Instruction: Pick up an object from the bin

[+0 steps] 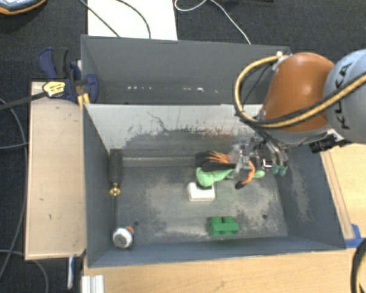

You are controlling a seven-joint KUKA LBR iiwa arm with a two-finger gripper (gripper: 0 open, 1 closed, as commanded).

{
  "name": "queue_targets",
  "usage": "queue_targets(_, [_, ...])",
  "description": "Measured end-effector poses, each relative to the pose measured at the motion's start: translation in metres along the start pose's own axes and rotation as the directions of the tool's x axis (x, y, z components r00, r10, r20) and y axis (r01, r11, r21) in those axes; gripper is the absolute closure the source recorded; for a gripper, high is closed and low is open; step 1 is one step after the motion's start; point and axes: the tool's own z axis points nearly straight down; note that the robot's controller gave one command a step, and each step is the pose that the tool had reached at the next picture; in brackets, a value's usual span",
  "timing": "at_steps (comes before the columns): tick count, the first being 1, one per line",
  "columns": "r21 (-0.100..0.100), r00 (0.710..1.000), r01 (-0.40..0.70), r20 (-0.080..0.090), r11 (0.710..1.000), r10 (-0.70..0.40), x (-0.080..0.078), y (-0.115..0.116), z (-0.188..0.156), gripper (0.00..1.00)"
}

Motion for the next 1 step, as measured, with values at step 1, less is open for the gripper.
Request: queue_targets(1, [0.001,0.999,0.045,-0.001,0.999,-0.045,0.0148,0.0078,-0.0812,1.0])
